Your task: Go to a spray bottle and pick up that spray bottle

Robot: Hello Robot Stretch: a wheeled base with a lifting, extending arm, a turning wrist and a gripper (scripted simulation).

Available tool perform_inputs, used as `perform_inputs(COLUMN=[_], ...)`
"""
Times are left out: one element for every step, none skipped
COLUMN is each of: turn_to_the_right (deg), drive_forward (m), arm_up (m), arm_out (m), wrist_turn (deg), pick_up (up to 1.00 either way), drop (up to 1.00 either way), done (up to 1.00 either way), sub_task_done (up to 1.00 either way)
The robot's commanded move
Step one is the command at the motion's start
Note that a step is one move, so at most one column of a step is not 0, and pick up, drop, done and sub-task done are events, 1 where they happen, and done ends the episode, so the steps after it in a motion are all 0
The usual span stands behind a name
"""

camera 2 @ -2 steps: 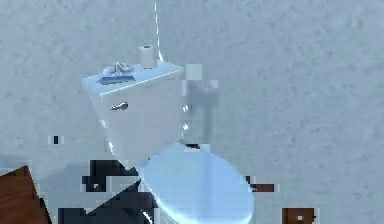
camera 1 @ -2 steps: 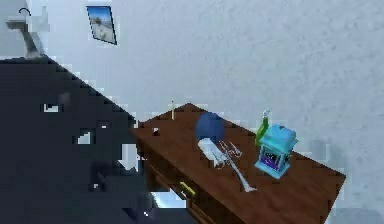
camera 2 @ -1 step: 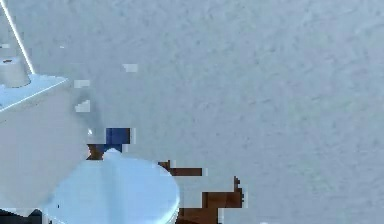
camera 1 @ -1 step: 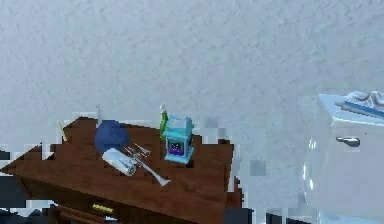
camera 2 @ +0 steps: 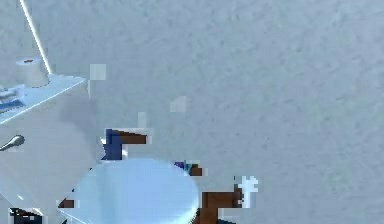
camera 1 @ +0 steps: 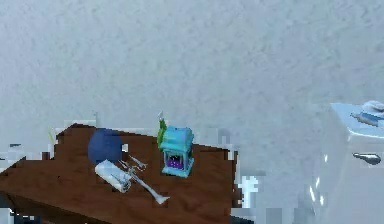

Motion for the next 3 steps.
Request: perform_inputs(turn_to_the_right=[-45.0, -45.0, -9.0], drive_forward=[0.0, 0.0, 0.0], arm_up=[0.0, 0.0, 0.0], arm_out=[0.0, 0.0, 0.0], wrist_turn=[0.0, 0.0, 0.0], pick_up=[0.0, 0.0, 0.0], drop=[0.0, 0.0, 0.0], done=[0.0, 0.0, 0.0], sub_task_done=[0.0, 0.0, 0.0])
